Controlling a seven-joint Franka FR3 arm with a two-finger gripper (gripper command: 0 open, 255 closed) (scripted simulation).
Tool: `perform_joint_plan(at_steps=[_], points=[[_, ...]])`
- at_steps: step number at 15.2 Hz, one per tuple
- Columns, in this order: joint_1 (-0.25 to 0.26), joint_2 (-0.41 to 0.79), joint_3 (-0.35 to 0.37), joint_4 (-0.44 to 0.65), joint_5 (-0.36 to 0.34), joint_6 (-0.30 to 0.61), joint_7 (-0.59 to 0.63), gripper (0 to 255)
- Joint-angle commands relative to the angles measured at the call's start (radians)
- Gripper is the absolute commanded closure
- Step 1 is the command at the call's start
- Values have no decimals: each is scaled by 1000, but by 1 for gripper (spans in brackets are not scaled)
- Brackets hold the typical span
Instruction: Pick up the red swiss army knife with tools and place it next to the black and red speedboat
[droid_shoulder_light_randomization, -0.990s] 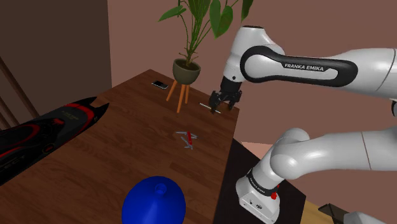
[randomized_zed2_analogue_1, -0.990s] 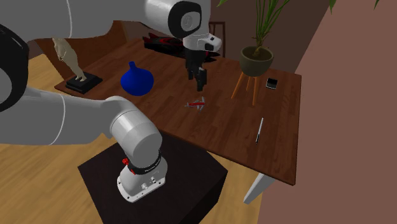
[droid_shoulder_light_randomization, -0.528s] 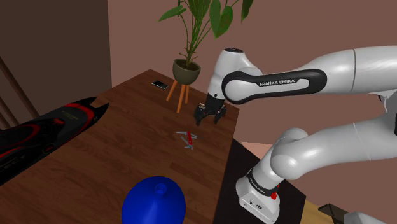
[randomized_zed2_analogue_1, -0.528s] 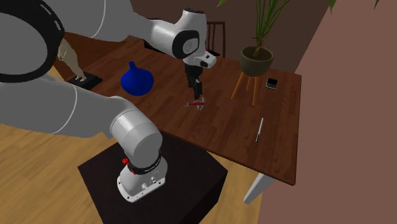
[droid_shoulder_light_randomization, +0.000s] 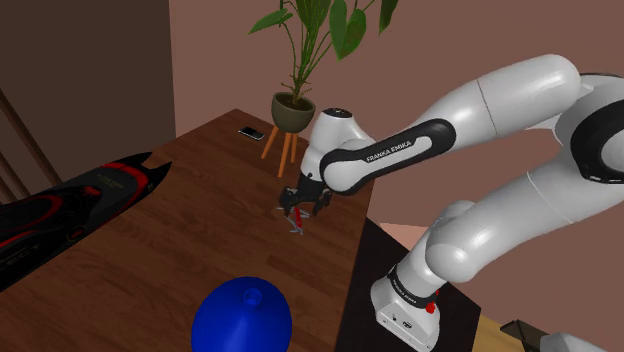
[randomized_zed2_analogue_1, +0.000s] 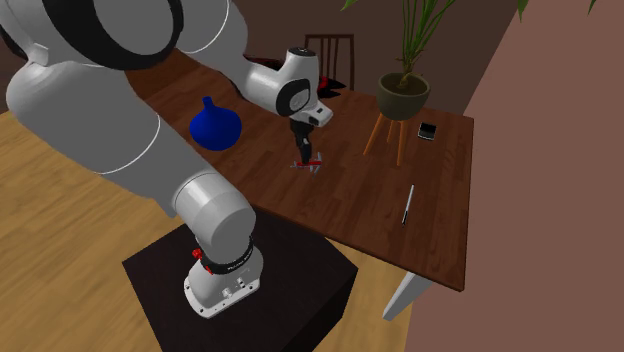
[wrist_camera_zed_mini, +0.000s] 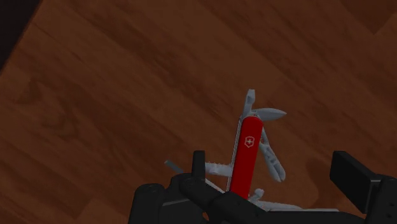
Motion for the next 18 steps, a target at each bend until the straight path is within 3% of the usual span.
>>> perform_joint_plan(at_steps=[1, 7, 14, 15, 18], points=[[-3, 40, 7, -9, -1, 53, 10, 0], [-9, 129, 17, -26, -14, 157, 21, 0], [-9, 128, 17, -26, -14, 156, 21, 0], [-9, 128, 17, -26, -14, 156, 21, 255], [-9, 128, 17, -26, -14, 156, 21, 255]])
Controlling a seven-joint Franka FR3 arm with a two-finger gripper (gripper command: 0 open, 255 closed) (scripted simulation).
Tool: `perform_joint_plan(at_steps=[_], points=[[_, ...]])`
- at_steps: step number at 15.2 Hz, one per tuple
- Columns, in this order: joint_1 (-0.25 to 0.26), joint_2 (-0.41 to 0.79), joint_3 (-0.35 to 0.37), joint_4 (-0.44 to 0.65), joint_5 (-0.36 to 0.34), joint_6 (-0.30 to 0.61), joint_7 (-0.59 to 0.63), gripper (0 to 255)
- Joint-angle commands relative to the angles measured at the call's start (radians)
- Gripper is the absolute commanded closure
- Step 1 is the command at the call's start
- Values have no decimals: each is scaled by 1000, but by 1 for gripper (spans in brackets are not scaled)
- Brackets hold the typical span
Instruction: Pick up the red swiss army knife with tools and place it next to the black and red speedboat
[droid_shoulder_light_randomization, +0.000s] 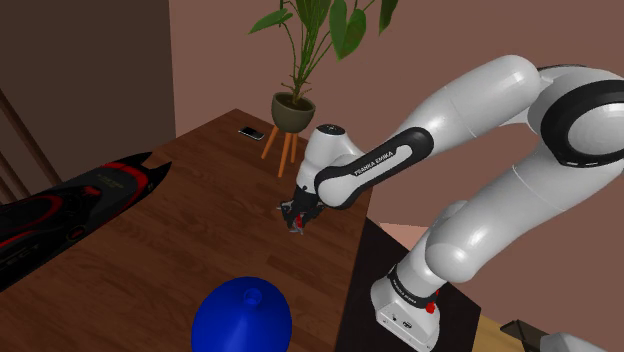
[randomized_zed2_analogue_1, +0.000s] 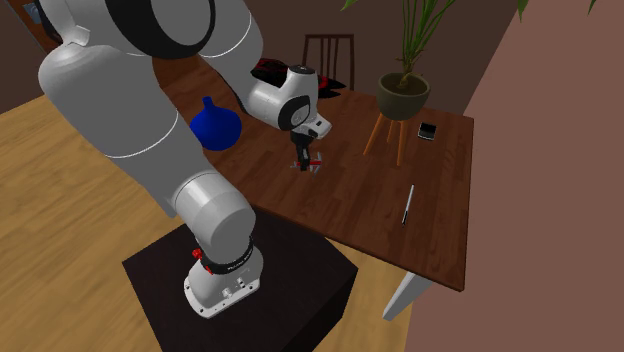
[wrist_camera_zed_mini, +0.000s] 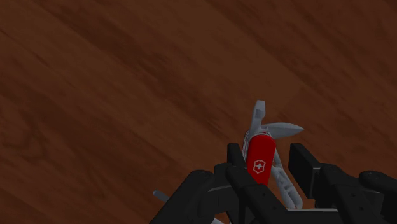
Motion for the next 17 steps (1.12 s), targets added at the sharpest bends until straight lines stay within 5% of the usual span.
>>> perform_joint_plan(at_steps=[1, 6, 17], points=[[0, 0, 0, 0, 0, 0, 0, 255], [0, 0, 0, 0, 0, 0, 0, 255], [12, -165, -19, 38, 20, -202, -15, 255]])
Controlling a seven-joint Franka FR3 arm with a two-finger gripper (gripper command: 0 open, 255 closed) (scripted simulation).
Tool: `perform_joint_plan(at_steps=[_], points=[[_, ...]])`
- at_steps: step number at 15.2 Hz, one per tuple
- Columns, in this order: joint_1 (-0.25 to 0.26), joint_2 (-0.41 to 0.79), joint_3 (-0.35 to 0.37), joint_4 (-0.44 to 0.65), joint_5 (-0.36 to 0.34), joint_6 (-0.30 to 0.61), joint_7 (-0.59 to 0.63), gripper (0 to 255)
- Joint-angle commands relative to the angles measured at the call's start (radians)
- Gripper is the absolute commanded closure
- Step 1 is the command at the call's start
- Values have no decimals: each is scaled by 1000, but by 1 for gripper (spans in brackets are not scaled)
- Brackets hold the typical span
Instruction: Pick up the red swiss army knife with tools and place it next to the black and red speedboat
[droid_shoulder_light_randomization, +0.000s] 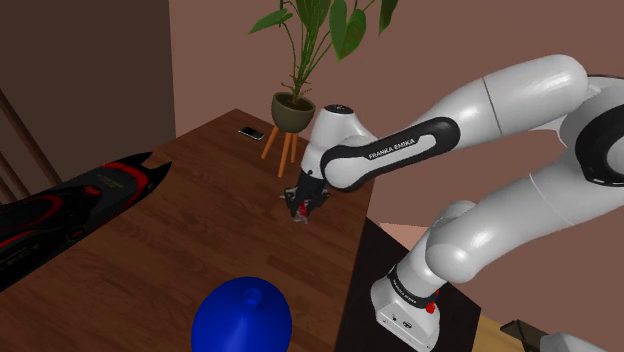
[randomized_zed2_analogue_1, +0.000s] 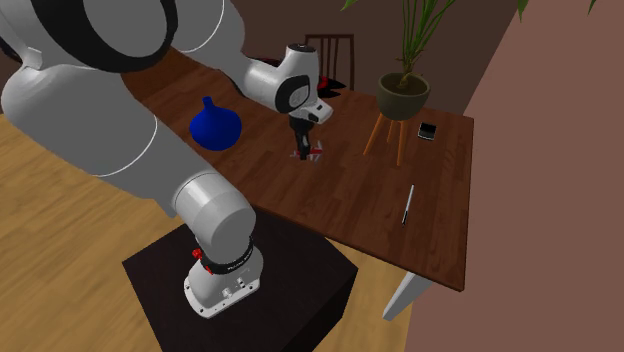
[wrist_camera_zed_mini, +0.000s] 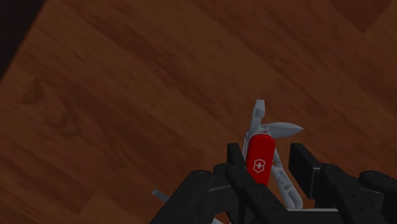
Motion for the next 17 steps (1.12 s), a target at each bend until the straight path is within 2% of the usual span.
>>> perform_joint_plan(at_steps=[1, 17], points=[[2, -28, -3, 8, 2, -37, -1, 255], [4, -183, -32, 123, -6, -307, -1, 255]])
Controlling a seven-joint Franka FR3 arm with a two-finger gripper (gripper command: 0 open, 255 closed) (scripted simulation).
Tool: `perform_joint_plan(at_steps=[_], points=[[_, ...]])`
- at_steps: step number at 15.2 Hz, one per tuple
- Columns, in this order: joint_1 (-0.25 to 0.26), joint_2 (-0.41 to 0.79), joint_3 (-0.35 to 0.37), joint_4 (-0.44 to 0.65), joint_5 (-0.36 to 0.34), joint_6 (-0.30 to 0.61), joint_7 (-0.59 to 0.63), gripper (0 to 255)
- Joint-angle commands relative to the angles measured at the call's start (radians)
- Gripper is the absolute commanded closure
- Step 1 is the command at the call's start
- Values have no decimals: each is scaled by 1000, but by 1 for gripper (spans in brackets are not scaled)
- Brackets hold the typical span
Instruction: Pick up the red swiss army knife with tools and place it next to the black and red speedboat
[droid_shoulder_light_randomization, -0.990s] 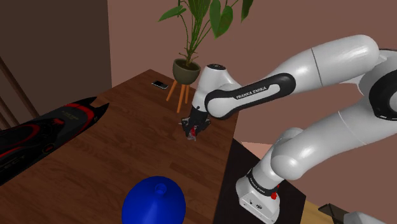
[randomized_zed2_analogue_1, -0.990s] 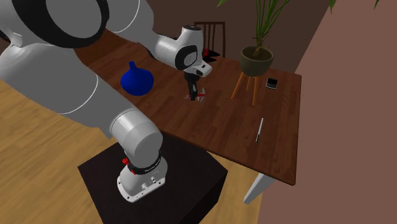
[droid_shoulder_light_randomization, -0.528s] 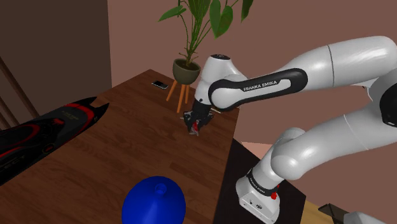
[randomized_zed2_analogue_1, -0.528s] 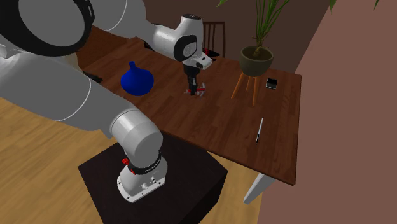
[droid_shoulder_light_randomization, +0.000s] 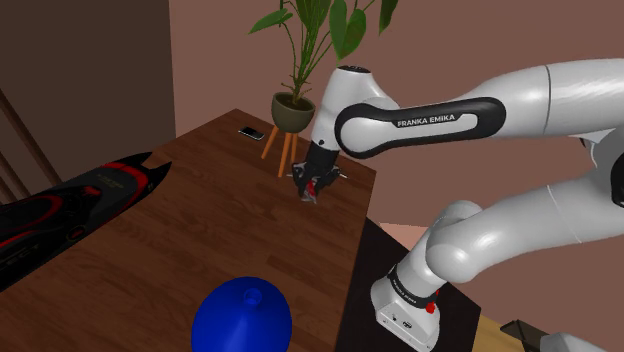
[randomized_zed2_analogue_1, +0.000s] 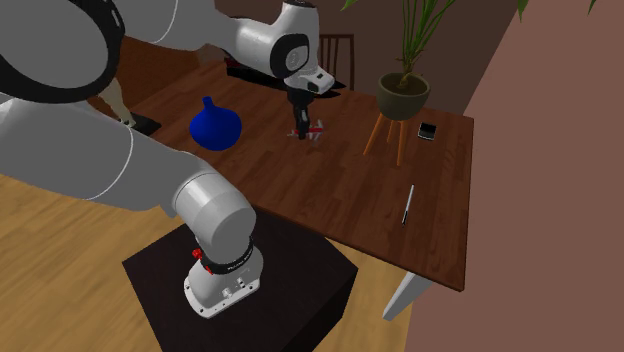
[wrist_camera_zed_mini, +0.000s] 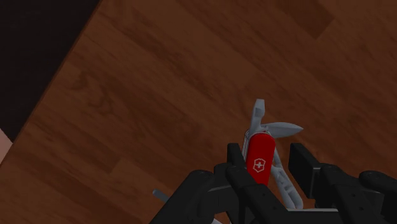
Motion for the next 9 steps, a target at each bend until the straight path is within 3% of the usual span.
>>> perform_joint_plan(at_steps=[1, 5, 9], points=[[-1, -13, -4, 19, -3, -32, 0, 255], [-2, -32, -9, 48, -6, -80, 0, 255], [11, 103, 57, 162, -4, -54, 84, 255]])
